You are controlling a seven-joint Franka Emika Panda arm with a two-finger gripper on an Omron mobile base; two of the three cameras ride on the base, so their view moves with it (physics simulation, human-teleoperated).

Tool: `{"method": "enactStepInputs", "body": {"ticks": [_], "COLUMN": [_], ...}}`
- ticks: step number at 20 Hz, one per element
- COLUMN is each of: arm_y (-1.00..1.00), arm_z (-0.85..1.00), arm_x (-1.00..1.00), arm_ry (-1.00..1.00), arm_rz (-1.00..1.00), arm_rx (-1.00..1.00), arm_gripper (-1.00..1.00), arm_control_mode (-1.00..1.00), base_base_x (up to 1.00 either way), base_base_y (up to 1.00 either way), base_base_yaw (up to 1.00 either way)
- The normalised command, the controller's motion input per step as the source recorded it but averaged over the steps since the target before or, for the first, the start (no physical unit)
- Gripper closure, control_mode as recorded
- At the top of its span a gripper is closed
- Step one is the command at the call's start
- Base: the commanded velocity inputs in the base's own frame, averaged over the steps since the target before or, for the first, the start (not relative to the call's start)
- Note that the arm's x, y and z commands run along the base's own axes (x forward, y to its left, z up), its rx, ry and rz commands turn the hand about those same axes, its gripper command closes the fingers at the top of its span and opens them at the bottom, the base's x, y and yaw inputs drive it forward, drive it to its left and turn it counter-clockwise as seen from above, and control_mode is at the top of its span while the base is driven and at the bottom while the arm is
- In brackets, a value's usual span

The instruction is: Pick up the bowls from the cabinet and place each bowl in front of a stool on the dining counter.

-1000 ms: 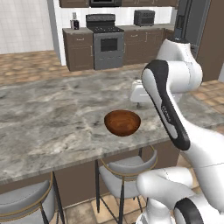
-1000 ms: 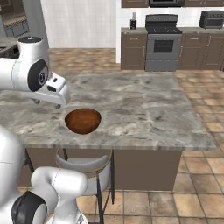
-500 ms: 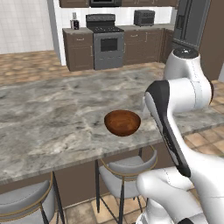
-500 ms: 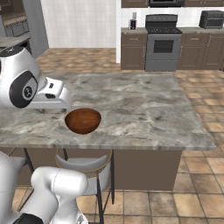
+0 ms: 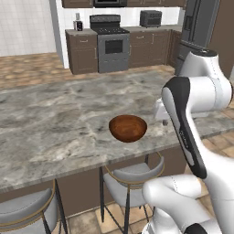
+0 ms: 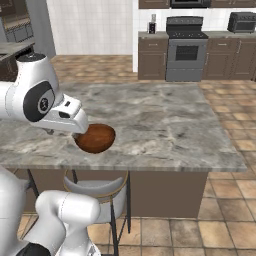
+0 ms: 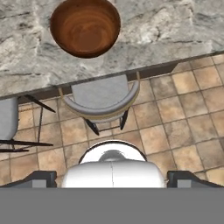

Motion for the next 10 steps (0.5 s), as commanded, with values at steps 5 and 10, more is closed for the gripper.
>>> {"method": "enactStepInputs", "body": {"ticks": [5,10], "arm_y": [-0.03,0.00], "arm_z": [-0.04,0.00], "arm_x": [-0.02,0.00], "arm_ry": [0.01,0.00], "arm_rz": [-0.01,0.00], "arm_rx": [0.04,0.00], "arm_gripper": [-1.00,-1.00], "arm_control_mode": [-1.00,-1.00], "base_base_x": [0.00,0.00], "base_base_y": [0.00,0.00], "base_base_yaw": [0.00,0.00]}}
